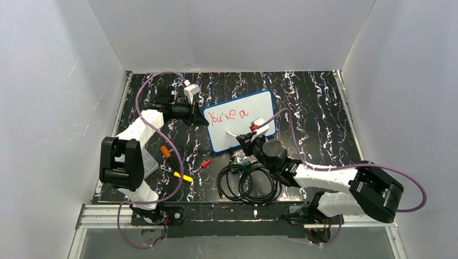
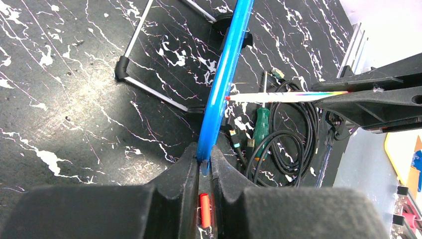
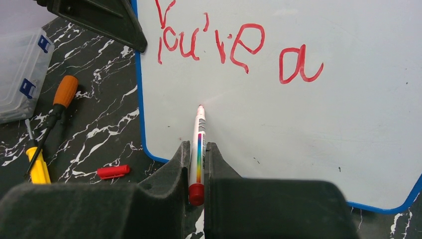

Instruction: Write a sentence on the whiteboard

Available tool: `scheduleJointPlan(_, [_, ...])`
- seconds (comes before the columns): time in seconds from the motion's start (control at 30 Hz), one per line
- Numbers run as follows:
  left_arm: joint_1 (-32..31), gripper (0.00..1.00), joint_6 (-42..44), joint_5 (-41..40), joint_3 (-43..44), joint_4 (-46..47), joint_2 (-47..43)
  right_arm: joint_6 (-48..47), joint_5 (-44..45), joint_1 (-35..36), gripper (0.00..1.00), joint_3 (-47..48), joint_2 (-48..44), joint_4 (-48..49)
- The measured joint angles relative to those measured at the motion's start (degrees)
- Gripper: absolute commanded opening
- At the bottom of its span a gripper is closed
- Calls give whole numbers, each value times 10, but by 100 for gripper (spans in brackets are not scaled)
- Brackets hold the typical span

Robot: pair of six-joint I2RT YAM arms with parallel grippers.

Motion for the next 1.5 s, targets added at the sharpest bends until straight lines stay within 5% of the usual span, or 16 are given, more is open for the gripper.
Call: scheduleJointPlan(1.5, [0,0,0,-1,0,0,0,-7,43,2,1,-5,-2,16])
